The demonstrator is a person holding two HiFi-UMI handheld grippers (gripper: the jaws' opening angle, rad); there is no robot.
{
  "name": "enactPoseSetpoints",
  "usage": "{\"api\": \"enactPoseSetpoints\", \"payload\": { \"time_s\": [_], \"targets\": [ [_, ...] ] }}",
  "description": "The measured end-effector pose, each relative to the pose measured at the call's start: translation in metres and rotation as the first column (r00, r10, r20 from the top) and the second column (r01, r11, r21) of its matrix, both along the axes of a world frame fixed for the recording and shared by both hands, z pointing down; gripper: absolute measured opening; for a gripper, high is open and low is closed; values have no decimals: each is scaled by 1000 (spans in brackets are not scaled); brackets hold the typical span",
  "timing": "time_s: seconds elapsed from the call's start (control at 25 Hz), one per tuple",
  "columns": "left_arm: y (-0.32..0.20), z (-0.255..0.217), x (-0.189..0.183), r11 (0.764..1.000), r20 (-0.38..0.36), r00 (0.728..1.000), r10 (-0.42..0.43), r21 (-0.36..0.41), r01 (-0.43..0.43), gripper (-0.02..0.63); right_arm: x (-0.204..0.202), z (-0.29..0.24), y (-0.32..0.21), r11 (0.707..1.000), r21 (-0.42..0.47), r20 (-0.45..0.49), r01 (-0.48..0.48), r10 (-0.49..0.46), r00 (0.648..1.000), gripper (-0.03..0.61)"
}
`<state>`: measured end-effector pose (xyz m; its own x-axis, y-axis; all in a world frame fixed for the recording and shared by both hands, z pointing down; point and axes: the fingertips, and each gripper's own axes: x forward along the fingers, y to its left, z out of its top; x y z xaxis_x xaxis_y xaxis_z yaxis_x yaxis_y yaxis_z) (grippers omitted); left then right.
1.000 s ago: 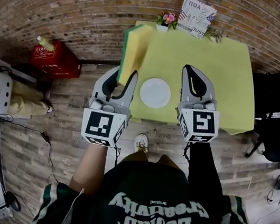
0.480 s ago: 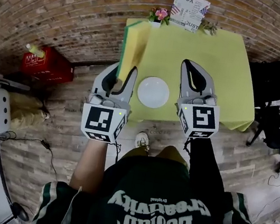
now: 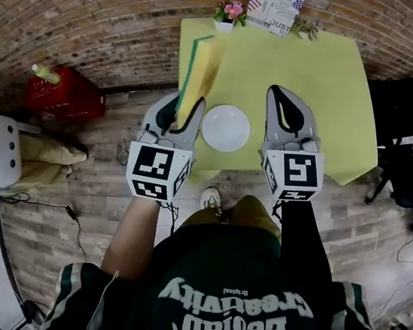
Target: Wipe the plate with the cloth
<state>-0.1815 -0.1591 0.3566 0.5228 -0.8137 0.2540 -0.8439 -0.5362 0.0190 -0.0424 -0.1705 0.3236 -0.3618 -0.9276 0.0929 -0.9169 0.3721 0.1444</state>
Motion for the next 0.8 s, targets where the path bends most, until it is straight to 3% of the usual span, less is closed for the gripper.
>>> {"api": "enactPoseSetpoints", "payload": {
  "time_s": [0.4, 0.8],
  "targets": [
    [1, 42, 21, 991, 55, 998, 39, -130, -31, 138, 11, 18, -11, 999, -31, 1, -5, 5, 1000, 12],
    [-9, 88, 57, 963, 113, 988, 102, -262, -70, 138, 32, 23, -40, 999, -53, -8, -4, 4, 1000, 12]
  ]
}}
